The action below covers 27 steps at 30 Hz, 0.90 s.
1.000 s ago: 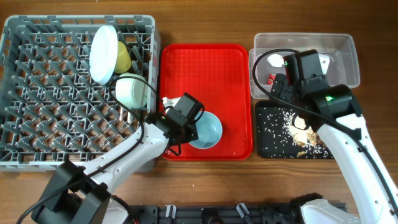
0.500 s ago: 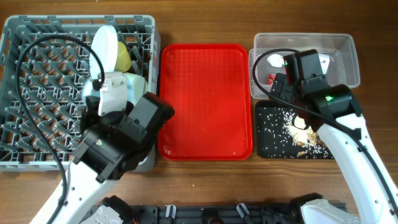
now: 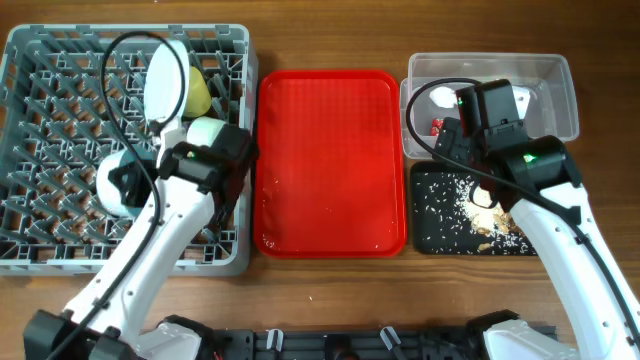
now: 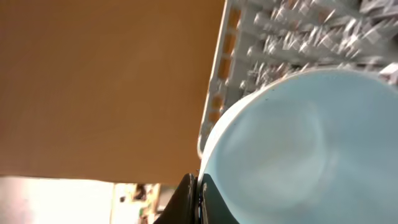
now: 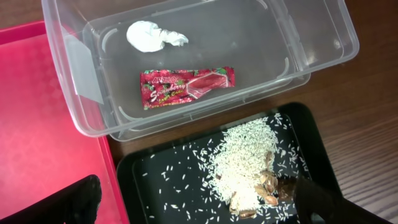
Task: Sort waste into correct bins and load items into the dishwasher rack
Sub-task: 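Carry the blue bowl left and place it in the grey rack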
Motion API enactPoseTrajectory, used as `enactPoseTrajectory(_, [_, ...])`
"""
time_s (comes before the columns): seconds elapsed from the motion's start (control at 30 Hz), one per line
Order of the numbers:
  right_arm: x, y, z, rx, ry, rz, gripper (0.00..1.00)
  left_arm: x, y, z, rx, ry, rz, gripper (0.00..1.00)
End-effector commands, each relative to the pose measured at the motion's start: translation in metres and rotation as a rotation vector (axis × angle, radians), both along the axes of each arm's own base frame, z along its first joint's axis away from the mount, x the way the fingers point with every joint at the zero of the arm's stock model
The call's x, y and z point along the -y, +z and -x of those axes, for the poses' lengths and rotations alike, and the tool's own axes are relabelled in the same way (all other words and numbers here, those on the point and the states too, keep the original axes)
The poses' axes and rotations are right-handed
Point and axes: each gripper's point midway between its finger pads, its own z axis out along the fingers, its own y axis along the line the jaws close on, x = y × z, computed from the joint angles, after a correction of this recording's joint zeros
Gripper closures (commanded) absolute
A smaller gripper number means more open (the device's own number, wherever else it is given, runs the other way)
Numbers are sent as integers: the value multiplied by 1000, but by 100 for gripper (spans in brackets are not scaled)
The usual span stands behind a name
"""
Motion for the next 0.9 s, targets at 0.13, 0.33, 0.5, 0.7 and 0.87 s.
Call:
enactPoseTrajectory(0.13, [0,-2,-3,-1,2,0,0,-69,-18,35,-11,291,19,96])
enactPoseTrajectory(0.33, [0,-2,-3,0,2,0,0,-65,-38,27,52,315,148,96])
enactPoseTrajectory(0.5, [0,-2,-3,0,2,0,0,-69,-30,8,-75,237,17,96])
enactPoseTrajectory(0.7, [0,-2,-4,1,2,0,0,-58,-58,-6,-26,229,170,96])
enactPoseTrajectory(0.87, [0,-2,-4,1,2,0,0,-29,-51,-18,-29,120,123,96])
